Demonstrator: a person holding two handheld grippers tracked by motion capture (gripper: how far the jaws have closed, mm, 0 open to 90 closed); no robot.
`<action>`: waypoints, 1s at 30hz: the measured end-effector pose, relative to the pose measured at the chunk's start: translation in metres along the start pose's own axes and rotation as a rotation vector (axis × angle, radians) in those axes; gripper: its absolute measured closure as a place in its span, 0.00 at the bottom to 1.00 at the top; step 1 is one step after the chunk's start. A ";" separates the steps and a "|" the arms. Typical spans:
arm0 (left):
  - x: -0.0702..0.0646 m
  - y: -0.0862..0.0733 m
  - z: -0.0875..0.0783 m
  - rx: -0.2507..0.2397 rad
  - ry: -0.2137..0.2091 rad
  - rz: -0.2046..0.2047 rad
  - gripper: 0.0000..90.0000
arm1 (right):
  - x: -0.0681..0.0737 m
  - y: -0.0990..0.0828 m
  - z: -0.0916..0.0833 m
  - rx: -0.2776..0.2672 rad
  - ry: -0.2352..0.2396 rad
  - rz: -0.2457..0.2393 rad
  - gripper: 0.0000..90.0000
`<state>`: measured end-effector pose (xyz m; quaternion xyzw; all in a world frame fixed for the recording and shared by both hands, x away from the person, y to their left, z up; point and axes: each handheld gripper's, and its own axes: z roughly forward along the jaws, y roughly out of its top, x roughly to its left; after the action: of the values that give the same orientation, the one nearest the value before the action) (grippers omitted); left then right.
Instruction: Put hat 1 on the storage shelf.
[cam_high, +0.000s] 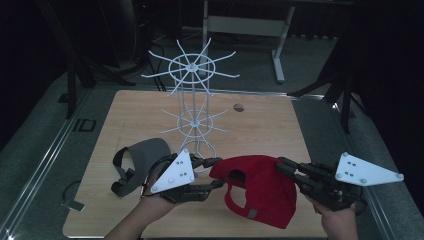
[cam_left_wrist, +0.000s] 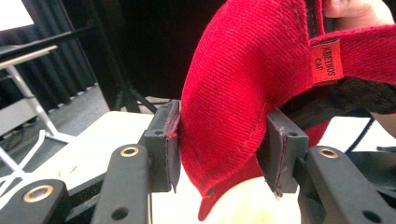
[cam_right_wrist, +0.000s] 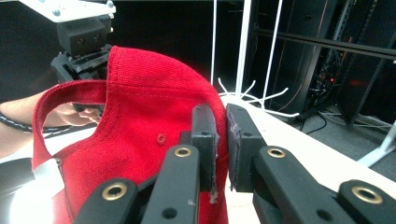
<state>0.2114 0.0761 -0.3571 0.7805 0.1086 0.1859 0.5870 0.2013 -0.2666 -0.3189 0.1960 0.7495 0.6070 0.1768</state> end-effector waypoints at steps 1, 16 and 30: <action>0.000 0.000 0.000 0.000 0.000 0.000 0.59 | 0.000 0.000 0.000 0.000 0.000 0.000 0.92; 0.004 -0.023 -0.020 -0.008 0.086 -0.073 0.56 | -0.011 0.002 -0.016 -0.025 -0.087 0.029 0.92; 0.004 -0.084 -0.024 0.045 0.072 -0.174 0.53 | -0.031 0.014 -0.023 -0.058 -0.184 0.046 0.92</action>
<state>0.2093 0.1230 -0.4307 0.7737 0.2013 0.1597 0.5791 0.2174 -0.2992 -0.3001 0.2628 0.7076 0.6118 0.2366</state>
